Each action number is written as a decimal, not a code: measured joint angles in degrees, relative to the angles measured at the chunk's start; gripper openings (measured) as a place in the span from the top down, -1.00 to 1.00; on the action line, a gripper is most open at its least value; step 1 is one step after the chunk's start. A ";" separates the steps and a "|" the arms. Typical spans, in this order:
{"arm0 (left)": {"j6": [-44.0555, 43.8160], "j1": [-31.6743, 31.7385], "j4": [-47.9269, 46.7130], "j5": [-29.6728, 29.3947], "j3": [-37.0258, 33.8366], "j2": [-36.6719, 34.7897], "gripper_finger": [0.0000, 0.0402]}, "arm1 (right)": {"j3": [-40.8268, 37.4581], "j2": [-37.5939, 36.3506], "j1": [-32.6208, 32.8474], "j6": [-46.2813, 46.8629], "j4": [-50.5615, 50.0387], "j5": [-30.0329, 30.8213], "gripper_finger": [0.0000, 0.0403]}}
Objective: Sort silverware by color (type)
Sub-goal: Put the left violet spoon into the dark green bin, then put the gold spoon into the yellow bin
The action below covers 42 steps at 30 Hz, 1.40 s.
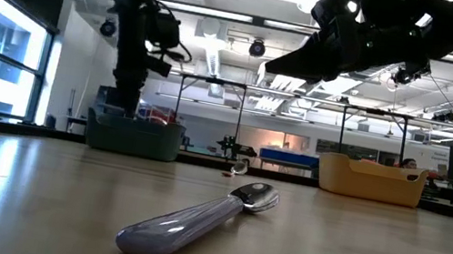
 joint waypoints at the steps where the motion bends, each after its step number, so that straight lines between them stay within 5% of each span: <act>1: 0.40 0.40 0.89 0.02 0.21 1.06 0.90 | 0.00 0.00 -0.01 -0.17 0.00 0.00 1.00; 15: -1.32 3.54 5.52 4.29 0.51 7.44 0.84 | 0.00 0.00 0.00 -0.56 -0.03 0.00 1.00; 29: -8.40 0.45 3.42 5.19 0.51 -0.19 0.24 | 0.00 0.00 0.00 -0.56 -0.03 0.00 1.00; 35: -17.40 -9.01 -4.91 5.63 -1.47 -9.39 0.35 | 0.00 0.00 0.00 -0.96 -0.93 0.88 1.00; 42: -35.68 -29.27 -9.87 5.59 -8.56 -23.02 0.60 | 0.02 0.00 -0.02 -0.97 -2.25 2.93 1.00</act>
